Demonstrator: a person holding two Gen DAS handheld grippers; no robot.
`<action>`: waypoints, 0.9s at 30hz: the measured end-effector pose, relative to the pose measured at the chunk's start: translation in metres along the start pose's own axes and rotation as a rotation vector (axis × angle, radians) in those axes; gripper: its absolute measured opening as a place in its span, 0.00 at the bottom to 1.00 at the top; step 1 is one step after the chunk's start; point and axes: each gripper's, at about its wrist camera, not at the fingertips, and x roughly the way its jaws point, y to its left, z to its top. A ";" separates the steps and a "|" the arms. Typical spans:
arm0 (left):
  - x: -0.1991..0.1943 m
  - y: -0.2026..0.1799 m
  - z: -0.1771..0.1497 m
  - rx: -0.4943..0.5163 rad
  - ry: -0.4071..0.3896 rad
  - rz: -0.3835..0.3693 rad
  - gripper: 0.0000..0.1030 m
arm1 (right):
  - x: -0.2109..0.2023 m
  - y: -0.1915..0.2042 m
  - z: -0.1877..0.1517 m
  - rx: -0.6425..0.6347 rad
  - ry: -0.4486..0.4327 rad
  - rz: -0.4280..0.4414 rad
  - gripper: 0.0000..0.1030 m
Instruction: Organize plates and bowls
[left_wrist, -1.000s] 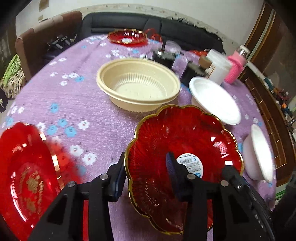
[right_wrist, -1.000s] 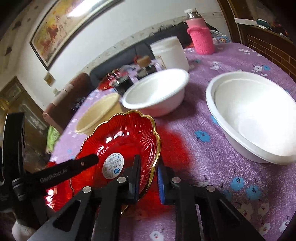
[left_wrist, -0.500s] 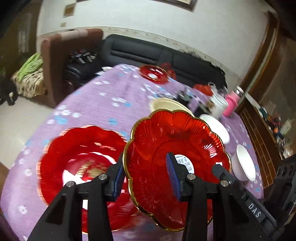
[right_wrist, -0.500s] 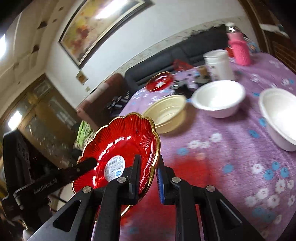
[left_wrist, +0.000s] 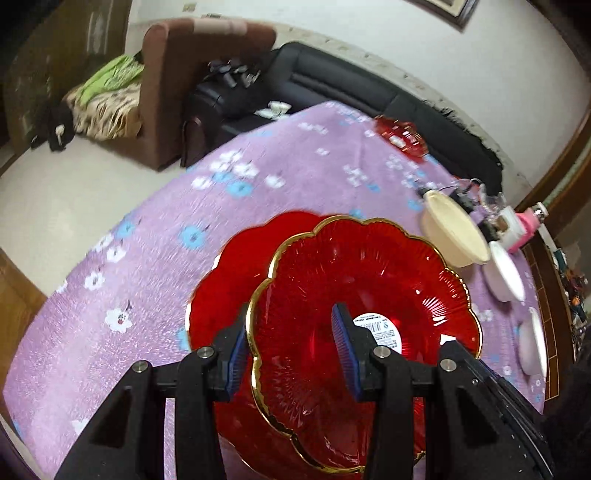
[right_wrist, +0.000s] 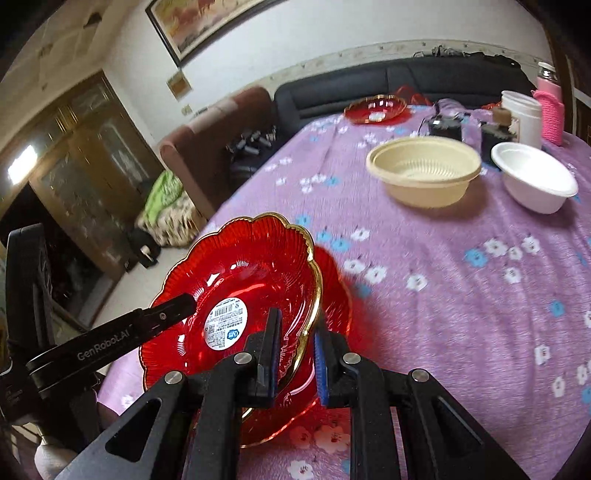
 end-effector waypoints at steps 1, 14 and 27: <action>0.006 0.004 0.000 -0.004 0.011 0.007 0.39 | 0.005 0.001 0.000 -0.004 0.010 -0.008 0.18; 0.006 0.005 0.003 0.046 0.007 -0.007 0.54 | 0.036 0.015 -0.004 -0.103 0.048 -0.138 0.20; -0.060 0.003 0.003 0.056 -0.177 0.011 0.65 | 0.039 0.031 -0.008 -0.203 0.015 -0.218 0.36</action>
